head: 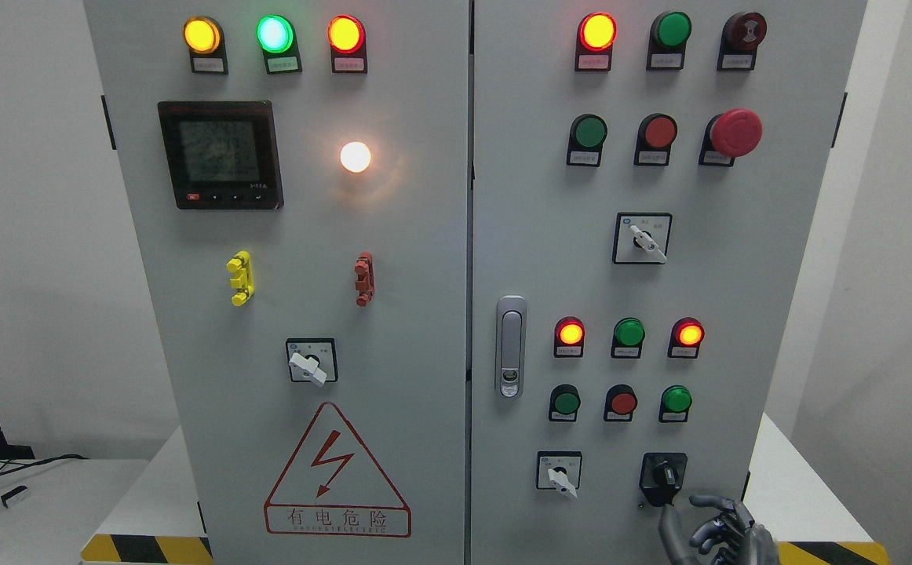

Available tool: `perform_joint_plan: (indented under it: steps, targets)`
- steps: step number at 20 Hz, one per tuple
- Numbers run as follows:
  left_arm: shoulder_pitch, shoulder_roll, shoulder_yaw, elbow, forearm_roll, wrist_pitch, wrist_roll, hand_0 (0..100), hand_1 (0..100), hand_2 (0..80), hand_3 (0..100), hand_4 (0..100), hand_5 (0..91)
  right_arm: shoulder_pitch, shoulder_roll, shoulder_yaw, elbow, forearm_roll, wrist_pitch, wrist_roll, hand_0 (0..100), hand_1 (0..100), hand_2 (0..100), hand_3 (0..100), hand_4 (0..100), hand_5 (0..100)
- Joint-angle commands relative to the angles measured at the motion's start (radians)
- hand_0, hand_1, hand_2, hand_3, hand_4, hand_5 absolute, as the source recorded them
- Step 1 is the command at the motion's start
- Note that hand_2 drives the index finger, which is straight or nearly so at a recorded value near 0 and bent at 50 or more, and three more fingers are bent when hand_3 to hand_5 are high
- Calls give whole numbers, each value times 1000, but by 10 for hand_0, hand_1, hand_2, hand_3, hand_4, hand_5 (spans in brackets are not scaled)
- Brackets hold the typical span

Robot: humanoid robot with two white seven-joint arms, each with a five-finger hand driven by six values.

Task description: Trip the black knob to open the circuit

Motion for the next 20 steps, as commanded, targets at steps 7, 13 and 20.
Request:
perform_joint_plan:
  steps: [7, 13, 20]
  targets:
    - [0, 1, 0, -1, -31, 0, 0, 120, 389, 0, 0, 0, 0, -14, 8, 12, 13, -1, 4, 1, 265, 752, 457, 854, 877, 974]
    - [0, -1, 0, 1, -31, 0, 0, 120, 389, 0, 0, 0, 0, -23, 11, 15, 13, -2, 4, 1, 262, 756, 463, 856, 879, 974]
    - [0, 1, 0, -1, -31, 0, 0, 120, 389, 0, 0, 0, 0, -29, 11, 26, 15, -1, 5, 1, 264, 758, 475, 858, 882, 976]
